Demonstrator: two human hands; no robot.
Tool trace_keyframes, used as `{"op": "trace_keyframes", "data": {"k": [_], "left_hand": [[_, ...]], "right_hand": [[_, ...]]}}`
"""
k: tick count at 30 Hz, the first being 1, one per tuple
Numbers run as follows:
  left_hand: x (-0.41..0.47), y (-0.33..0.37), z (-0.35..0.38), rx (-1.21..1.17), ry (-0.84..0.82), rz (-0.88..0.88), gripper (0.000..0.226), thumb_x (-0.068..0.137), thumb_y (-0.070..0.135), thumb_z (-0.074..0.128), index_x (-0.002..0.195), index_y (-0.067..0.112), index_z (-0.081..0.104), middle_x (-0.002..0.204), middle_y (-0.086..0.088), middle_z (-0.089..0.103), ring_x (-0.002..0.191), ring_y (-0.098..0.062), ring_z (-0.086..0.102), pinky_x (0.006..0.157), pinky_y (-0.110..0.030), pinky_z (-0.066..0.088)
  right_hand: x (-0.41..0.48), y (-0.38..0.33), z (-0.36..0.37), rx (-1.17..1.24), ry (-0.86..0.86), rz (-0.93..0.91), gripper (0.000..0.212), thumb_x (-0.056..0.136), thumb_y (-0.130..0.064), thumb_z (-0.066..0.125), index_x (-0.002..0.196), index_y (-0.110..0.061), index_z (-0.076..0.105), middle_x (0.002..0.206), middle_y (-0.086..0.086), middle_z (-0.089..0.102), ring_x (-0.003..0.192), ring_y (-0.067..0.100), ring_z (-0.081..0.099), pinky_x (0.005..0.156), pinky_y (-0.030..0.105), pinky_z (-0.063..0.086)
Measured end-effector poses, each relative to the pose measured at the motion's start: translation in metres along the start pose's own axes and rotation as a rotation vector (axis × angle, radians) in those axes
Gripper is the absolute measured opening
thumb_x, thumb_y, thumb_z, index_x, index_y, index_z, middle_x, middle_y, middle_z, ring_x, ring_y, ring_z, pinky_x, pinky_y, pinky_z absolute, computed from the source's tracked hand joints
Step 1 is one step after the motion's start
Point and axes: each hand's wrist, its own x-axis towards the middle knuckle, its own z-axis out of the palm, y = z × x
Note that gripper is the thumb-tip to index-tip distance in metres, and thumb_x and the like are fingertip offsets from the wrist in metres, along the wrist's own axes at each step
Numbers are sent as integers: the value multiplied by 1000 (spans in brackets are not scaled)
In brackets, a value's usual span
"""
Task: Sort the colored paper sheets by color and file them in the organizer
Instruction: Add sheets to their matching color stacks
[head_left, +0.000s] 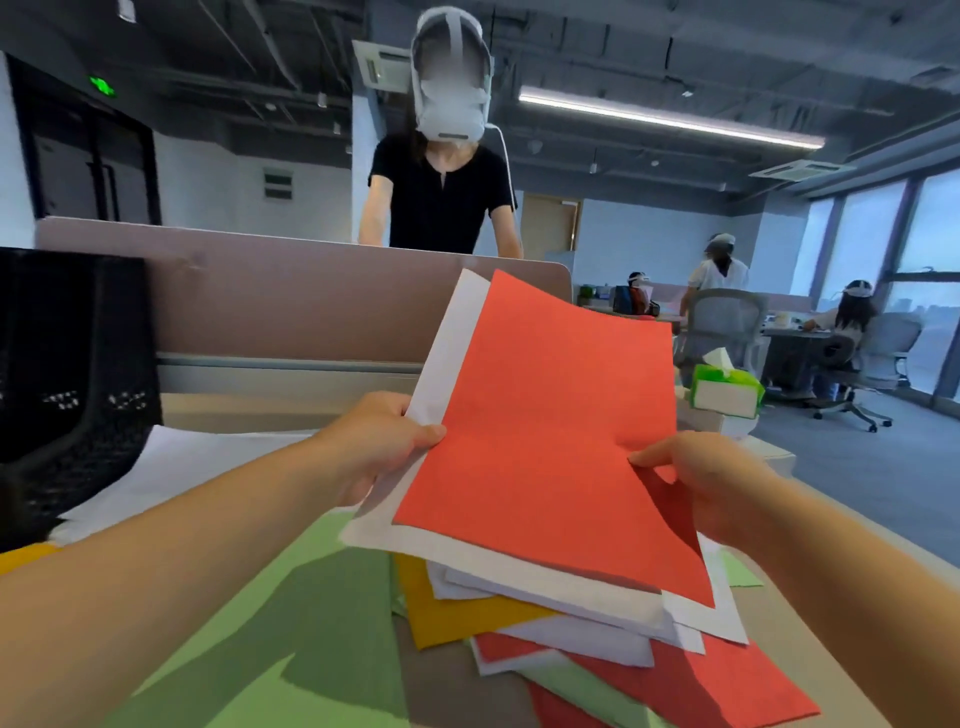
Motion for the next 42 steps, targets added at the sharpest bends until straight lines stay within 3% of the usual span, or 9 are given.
{"op": "trace_keyframes", "data": {"k": [3,6,11,17,22,29,35,39,42], "left_hand": [[-21,-12,-27,4,41,-16,15,90,10,63,105,8,67,101,-10,72,92,-31,69,89,-47,53],[-50,-34,-62,13,117,-40,11,90,13,65,99,10,68,96,-6,73,85,-23,69,80,-36,55],[-95,-76,-125,-21,245,-100,19,88,11,66,106,6,68,106,-9,72,100,-24,67,94,-38,52],[-161,-101,-196,-7,412,-194,16,86,21,69,99,11,71,87,-3,75,75,-17,69,59,-23,52],[-212,-113,-254,29,476,-309,17,88,18,67,104,11,70,88,-3,75,74,-16,70,59,-25,53],[-273,-129,-304,13,563,-439,24,88,0,63,109,11,67,100,-7,74,85,-19,71,65,-26,57],[-310,-139,-328,2,668,-472,25,89,-3,59,107,13,67,93,-6,75,75,-16,71,56,-23,54],[-298,-140,-330,-27,750,-417,21,91,5,59,108,15,67,103,-9,72,93,-25,68,76,-35,57],[-265,-133,-313,-80,678,-389,22,91,12,62,112,11,66,103,-9,71,86,-25,67,63,-31,53]], "right_hand": [[-8,8,27,-23,-77,28,23,86,11,49,101,2,62,92,21,59,69,28,57,69,38,52],[-18,19,66,-23,-156,32,18,85,14,48,92,2,59,80,19,56,61,26,54,58,33,52],[-36,42,136,-66,-351,31,23,83,16,46,91,-2,59,84,17,54,64,26,53,72,37,48],[-59,62,230,-116,-499,20,29,82,15,50,106,1,60,91,19,60,70,27,57,78,40,49],[-91,69,297,-128,-592,24,16,84,12,54,96,4,59,87,20,61,70,28,58,77,43,50],[-131,85,368,-150,-657,20,11,81,13,57,82,1,57,75,16,60,65,27,57,80,46,49],[-160,99,413,-157,-731,30,11,83,11,57,83,0,55,75,14,59,67,27,56,73,40,47],[-155,96,412,-139,-722,60,10,83,9,57,86,0,57,79,15,60,71,29,58,79,43,47],[-132,89,385,-93,-647,33,13,84,11,54,81,-2,55,76,13,58,66,27,55,72,38,46]]}}
